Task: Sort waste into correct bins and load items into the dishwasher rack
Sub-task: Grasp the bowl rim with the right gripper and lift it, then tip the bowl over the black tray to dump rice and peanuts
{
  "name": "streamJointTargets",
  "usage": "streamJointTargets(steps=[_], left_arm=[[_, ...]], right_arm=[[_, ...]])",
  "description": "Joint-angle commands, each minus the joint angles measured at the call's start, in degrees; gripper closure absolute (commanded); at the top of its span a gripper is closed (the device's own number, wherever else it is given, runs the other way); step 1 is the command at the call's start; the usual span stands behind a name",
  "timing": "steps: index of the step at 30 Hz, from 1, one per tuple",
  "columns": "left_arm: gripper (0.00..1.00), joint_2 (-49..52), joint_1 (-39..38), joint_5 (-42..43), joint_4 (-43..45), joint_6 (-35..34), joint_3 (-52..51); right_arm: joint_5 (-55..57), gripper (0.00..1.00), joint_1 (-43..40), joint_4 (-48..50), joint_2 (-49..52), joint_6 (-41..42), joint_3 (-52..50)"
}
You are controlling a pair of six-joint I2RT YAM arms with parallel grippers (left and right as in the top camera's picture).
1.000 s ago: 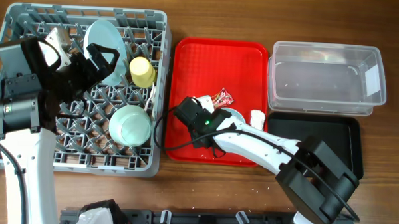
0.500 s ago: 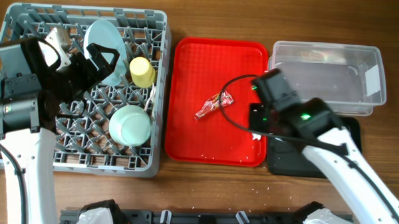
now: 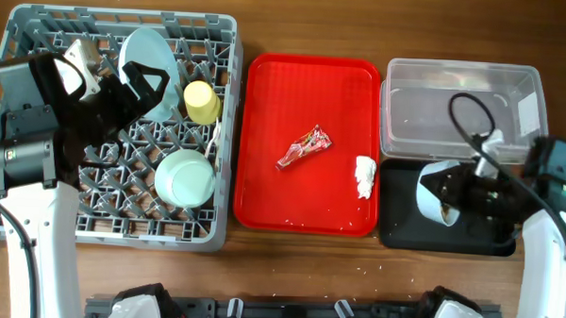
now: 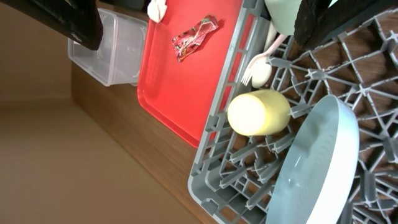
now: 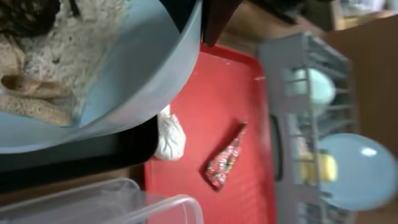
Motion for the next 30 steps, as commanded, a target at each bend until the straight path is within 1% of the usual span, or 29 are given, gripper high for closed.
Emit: streamJointTargets(steps=[1,3,7,9,11,13,16,18,21,25,26,27,28,29,30], left_arm=[[0.00,-0.13,0.26,0.66,0.15,-0.52,0.20],[0.00,-0.13,0.26,0.66,0.15,-0.52,0.20],[0.00,-0.13,0.26,0.68,0.15,-0.52,0.20],[0.00,-0.13,0.26,0.66,0.15,-0.52,0.20],[0.00,-0.13,0.26,0.66,0.15,-0.52,0.20],[0.00,-0.13,0.26,0.66,0.15,-0.52,0.20],[0.00,-0.13,0.26,0.66,0.15,-0.52,0.20],[0.00,-0.13,0.26,0.66,0.15,-0.52,0.20],[0.00,-0.13,0.26,0.66,0.13,-0.52,0.20],[0.00,-0.13,0.26,0.66,0.15,-0.52,0.20],[0.00,-0.13,0.26,0.66,0.15,-0.52,0.20],[0.00,-0.13,0.26,0.66,0.15,-0.52,0.20],[0.00,-0.13,0.26,0.66,0.15,-0.52,0.20],[0.00,-0.13,0.26,0.66,0.15,-0.52,0.20],[0.00,-0.13,0.26,0.66,0.15,-0.52,0.20]], right_arm=[[-16.00,0.96,-6.99,3.67,-0.11,-4.92,-5.22],[-21.86,0.96,-9.29,7.78,-0.11,-4.92,-8.48],[-29.64,0.96,-9.35,8.33,-0.11,-4.20,-8.72],[-29.75,0.96,-9.35,8.63,-0.11,-0.37,-8.72],[-29.75,0.96,-9.38,8.76,-0.11,0.24,-8.72],[-29.40,0.96,-9.38,10.91,-0.11,1.27,-8.72],[-29.11,0.96,-9.38,17.92,-0.11,7.74,-8.72],[-29.16,0.96,-9.38,20.09,-0.11,13.99,-8.72],[-29.09,0.96,-9.38,21.99,-0.11,14.80,-8.72],[-29.18,0.96,-9.38,24.33,-0.11,19.85,-8.72],[-30.99,0.96,-9.38,24.37,-0.11,22.43,-8.72],[-34.95,0.96,-9.38,26.43,-0.11,22.97,-8.72],[-36.61,0.95,-9.38,28.20,-0.11,24.35,-8.72],[-39.21,0.96,-9.38,31.30,-0.11,28.37,-8.72],[-41.48,0.96,-9.38,34.58,-0.11,30.45,-8.72]])
